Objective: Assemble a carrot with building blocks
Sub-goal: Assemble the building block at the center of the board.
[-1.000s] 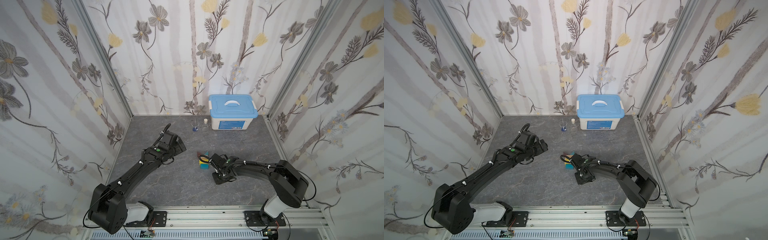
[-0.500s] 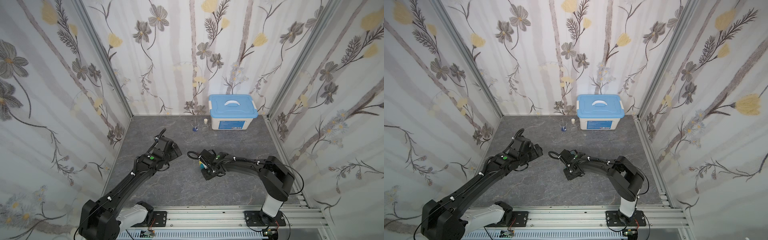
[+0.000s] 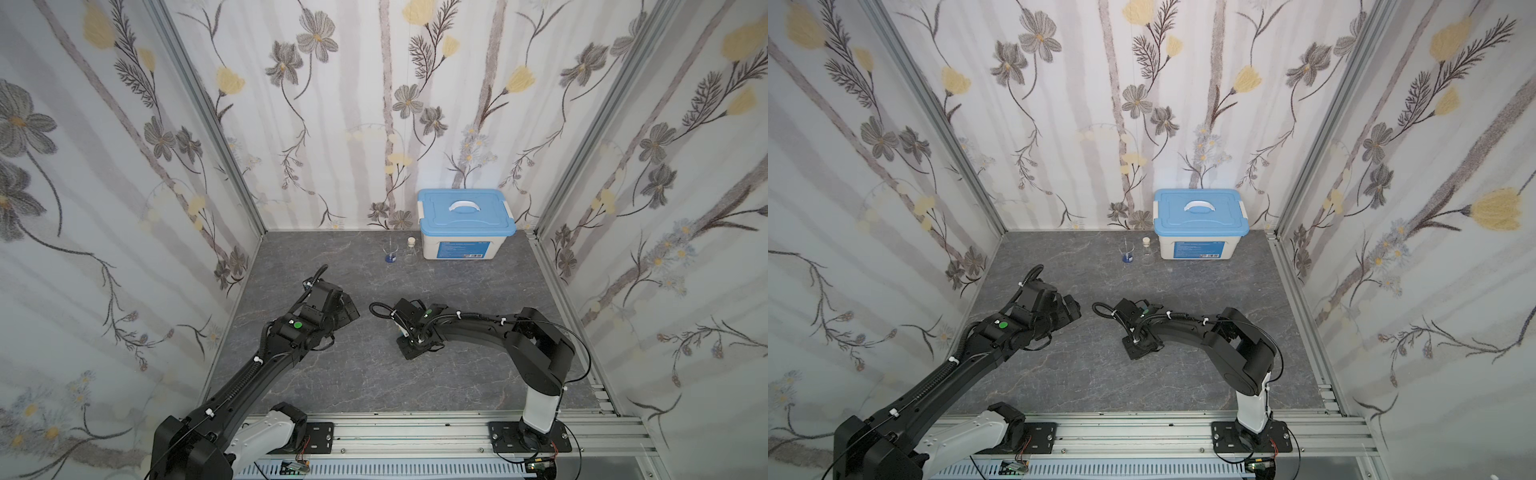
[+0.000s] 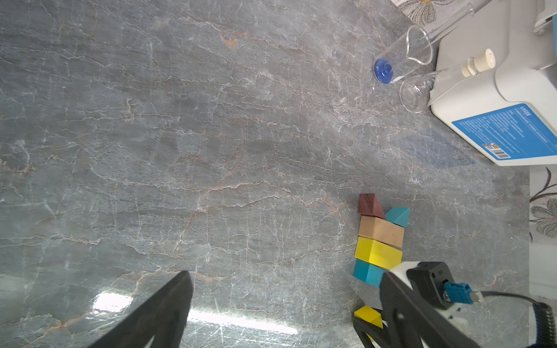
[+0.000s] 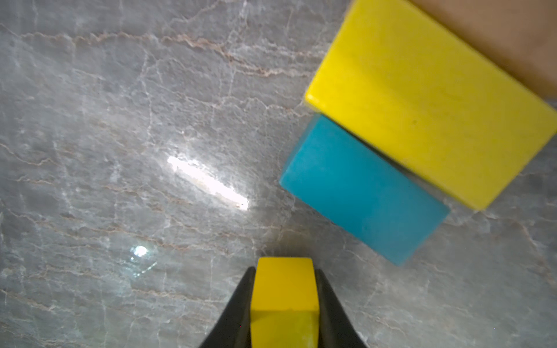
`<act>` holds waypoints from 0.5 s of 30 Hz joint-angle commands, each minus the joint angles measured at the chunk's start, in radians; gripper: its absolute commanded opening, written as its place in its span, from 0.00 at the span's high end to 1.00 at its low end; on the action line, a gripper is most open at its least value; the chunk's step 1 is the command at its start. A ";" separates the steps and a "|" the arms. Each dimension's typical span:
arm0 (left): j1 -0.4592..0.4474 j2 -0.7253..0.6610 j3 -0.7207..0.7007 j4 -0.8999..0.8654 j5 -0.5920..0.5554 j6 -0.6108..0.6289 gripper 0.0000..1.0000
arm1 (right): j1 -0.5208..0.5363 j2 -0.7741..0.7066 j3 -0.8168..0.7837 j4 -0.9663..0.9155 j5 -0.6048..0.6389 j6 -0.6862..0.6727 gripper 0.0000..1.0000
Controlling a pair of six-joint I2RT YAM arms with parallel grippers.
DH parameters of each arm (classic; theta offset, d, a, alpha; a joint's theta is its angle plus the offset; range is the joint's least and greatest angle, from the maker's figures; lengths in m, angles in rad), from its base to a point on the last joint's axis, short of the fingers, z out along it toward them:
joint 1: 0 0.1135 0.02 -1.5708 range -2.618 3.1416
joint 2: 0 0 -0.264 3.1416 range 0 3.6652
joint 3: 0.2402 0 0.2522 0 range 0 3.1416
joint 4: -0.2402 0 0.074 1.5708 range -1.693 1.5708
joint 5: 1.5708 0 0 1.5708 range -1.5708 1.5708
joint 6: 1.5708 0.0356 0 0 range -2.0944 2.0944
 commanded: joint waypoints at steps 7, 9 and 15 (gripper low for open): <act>-0.004 0.009 0.001 -0.001 0.006 -0.006 0.00 | -0.002 0.019 0.023 -0.001 0.038 0.036 0.61; -0.004 0.010 0.000 0.000 0.008 -0.006 0.00 | -0.003 0.013 0.021 -0.002 0.041 0.036 0.55; -0.004 0.005 0.000 0.003 0.032 0.012 0.00 | -0.005 -0.069 0.028 -0.035 0.035 0.022 0.54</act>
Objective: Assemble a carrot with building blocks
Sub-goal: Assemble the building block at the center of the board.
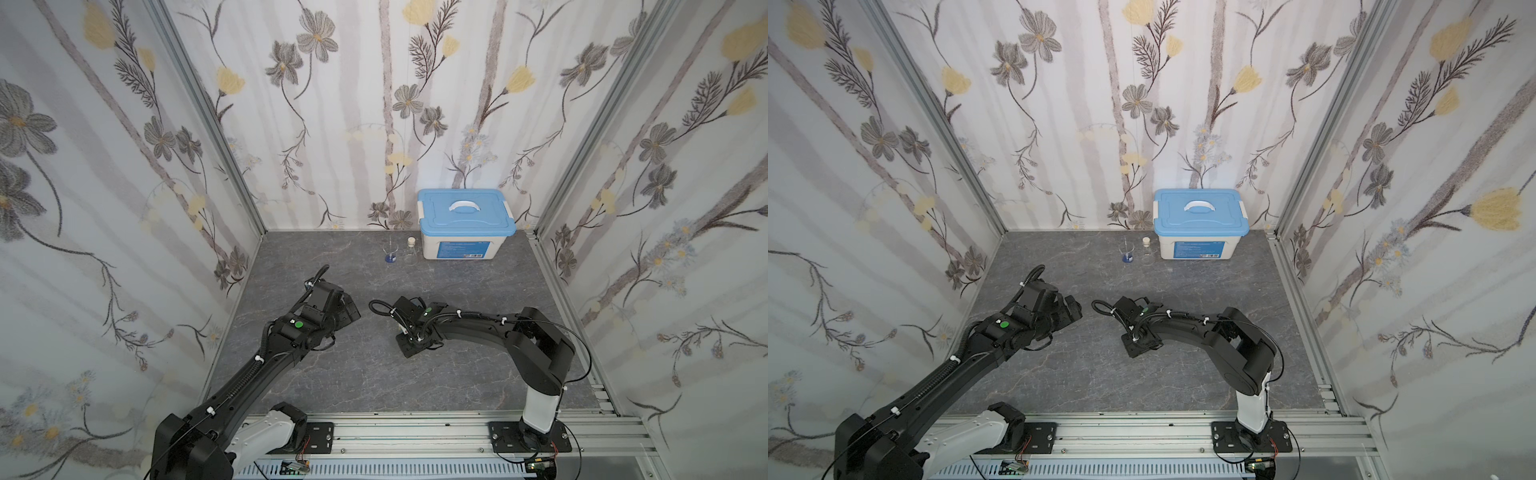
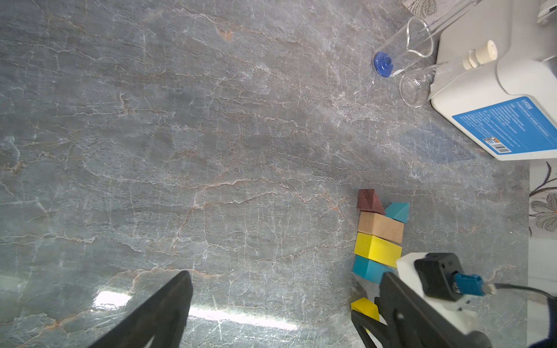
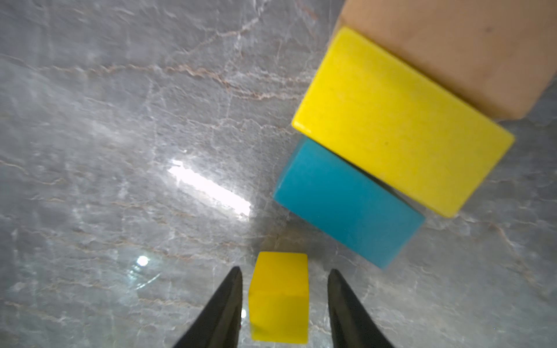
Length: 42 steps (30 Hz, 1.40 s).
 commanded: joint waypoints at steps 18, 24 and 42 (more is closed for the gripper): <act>-0.288 0.365 0.078 0.038 0.233 0.160 0.41 | -0.208 -0.322 -0.039 -0.149 -0.024 -0.075 0.62; -0.384 0.513 0.144 0.035 0.238 0.191 0.21 | -0.210 -0.329 -0.057 -0.147 -0.034 -0.067 0.13; -0.446 0.631 0.201 -0.004 0.220 0.207 0.23 | -0.228 -0.435 -0.139 -0.147 0.003 -0.033 0.00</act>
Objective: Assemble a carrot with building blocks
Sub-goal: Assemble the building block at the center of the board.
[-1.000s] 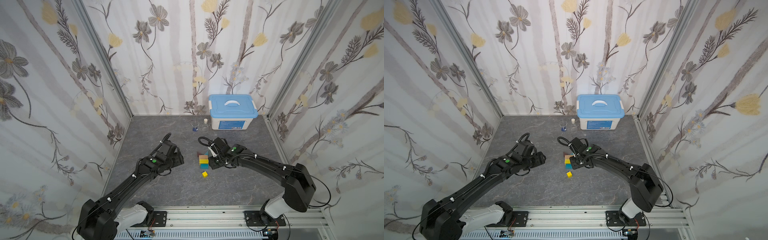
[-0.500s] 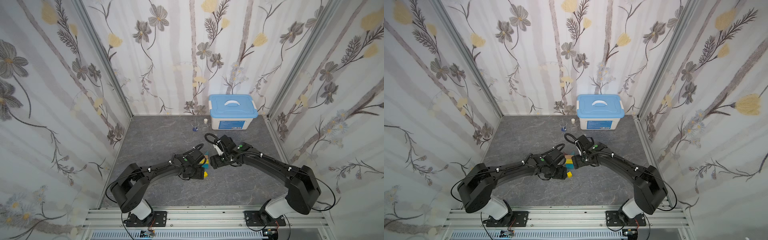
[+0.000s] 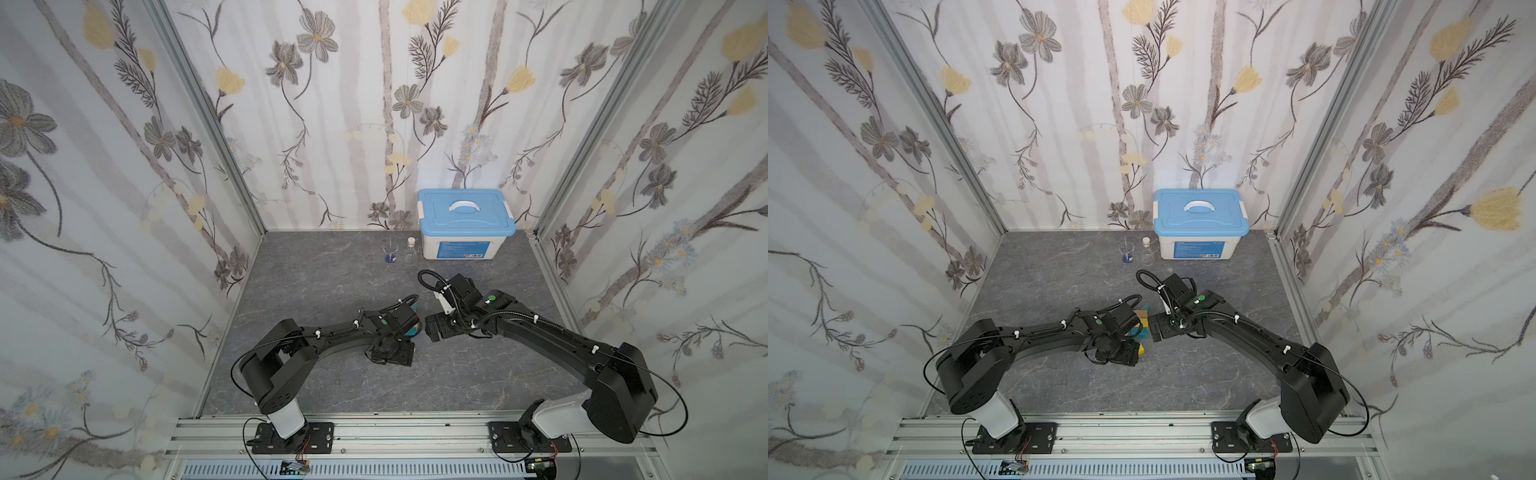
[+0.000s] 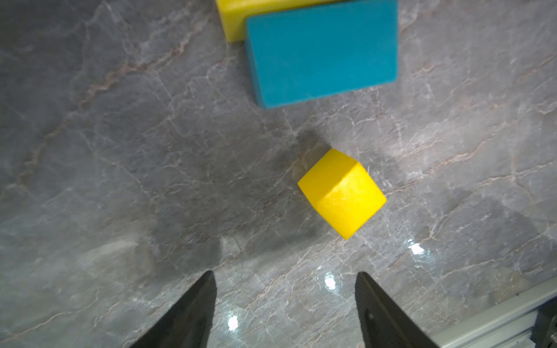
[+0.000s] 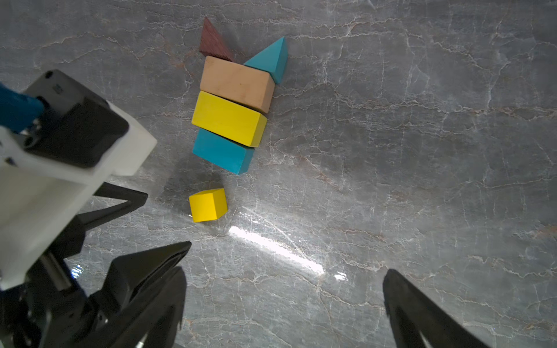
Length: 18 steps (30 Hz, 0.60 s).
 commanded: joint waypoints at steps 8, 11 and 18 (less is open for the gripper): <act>-0.010 0.068 0.062 -0.067 -0.081 0.011 0.20 | -0.012 -0.058 -0.035 -0.010 0.034 0.033 0.00; -0.011 0.085 0.086 -0.093 -0.121 0.006 0.14 | -0.012 -0.066 -0.036 -0.010 0.029 0.035 0.00; -0.010 0.120 0.132 -0.107 -0.155 0.024 0.10 | -0.016 -0.078 -0.044 -0.010 0.031 0.036 0.00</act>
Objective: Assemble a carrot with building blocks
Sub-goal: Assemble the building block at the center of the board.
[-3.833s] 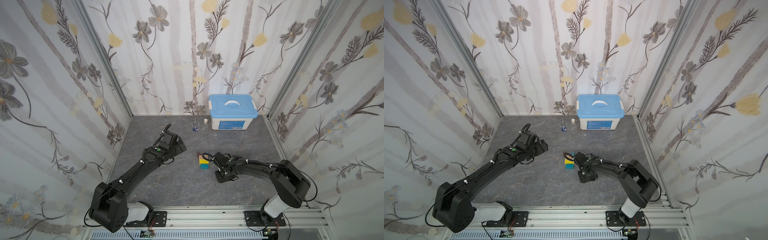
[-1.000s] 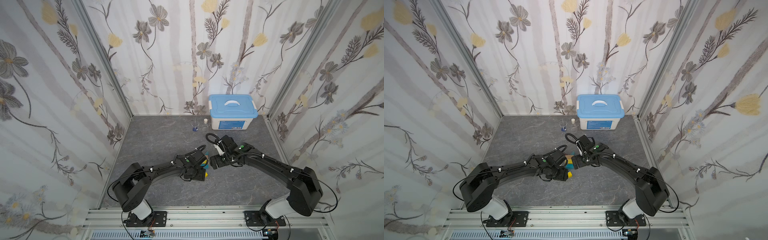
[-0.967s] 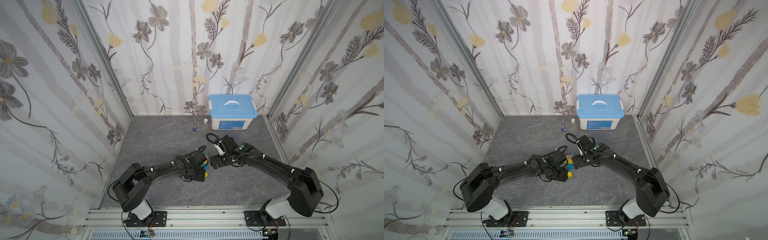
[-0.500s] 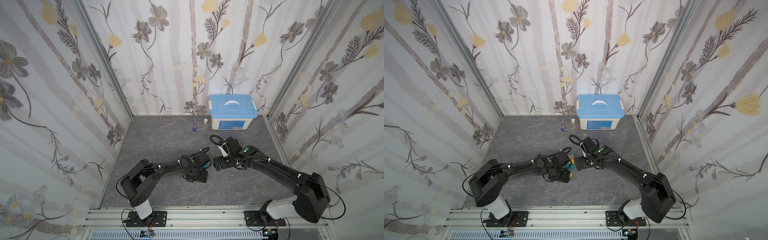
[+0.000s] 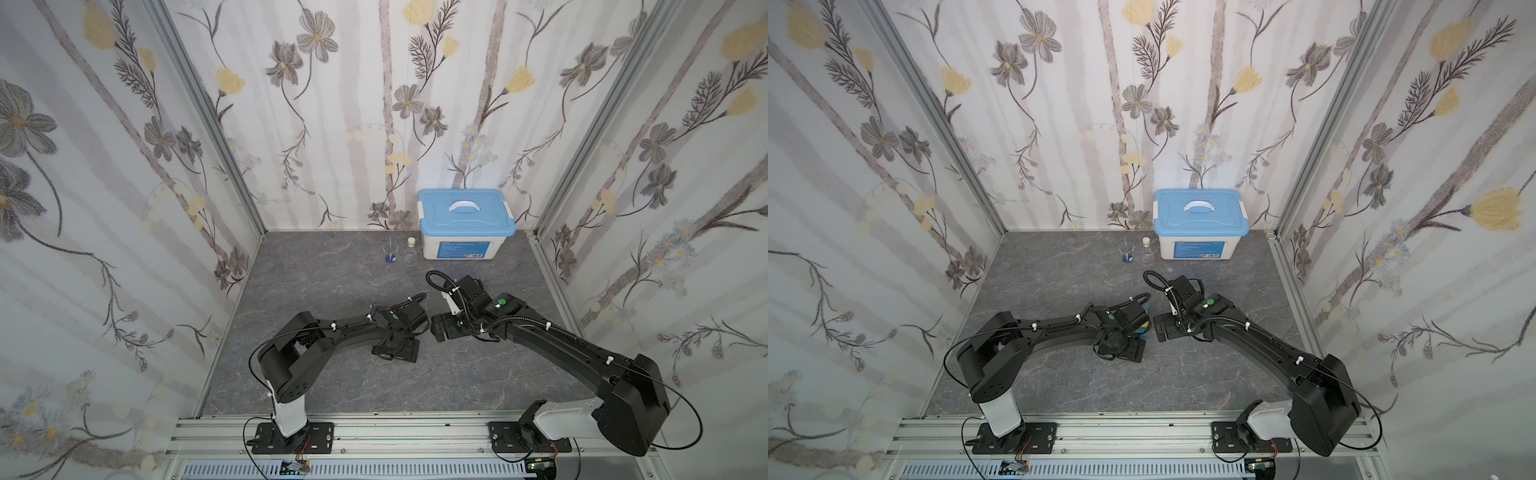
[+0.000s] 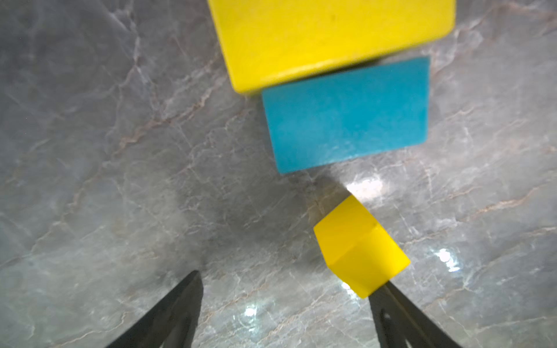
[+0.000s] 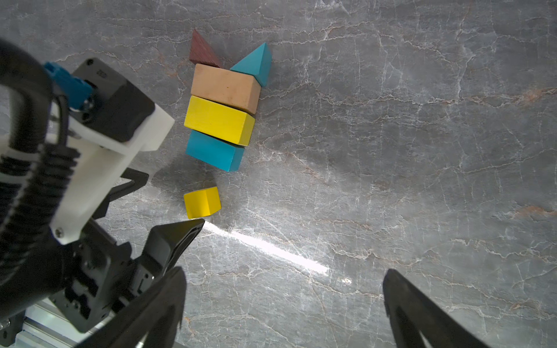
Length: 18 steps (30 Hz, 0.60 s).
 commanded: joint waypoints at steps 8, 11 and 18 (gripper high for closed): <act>0.006 0.012 0.025 -0.060 -0.087 0.013 0.10 | -0.003 -0.009 -0.004 -0.008 0.011 0.015 0.00; 0.005 -0.003 0.016 -0.054 -0.090 0.015 0.10 | -0.002 -0.003 -0.002 -0.009 0.007 0.015 0.00; 0.008 -0.029 -0.019 -0.037 -0.108 0.004 0.10 | -0.003 0.009 0.000 -0.006 0.004 0.013 0.00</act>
